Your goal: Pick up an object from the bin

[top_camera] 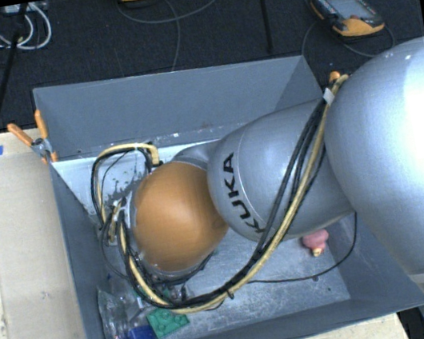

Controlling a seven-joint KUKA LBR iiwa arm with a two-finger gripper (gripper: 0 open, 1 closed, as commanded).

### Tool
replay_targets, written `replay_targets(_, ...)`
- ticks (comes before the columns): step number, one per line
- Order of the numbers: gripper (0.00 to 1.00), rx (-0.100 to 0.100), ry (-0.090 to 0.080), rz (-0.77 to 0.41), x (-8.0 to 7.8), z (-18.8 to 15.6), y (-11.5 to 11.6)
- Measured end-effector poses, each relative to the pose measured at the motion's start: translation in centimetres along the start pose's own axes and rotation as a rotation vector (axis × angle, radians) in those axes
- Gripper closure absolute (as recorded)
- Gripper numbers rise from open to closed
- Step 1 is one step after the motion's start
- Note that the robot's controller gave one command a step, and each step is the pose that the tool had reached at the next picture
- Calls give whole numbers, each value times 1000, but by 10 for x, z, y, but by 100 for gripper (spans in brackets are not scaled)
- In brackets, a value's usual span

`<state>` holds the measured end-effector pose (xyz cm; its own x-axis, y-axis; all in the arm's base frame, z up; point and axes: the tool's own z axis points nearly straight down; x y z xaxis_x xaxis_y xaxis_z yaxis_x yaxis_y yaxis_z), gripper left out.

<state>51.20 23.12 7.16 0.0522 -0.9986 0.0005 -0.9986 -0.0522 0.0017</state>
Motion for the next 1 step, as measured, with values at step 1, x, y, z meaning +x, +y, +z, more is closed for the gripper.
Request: replay_targets(1,100,11,-5,15,31,-203,-18)
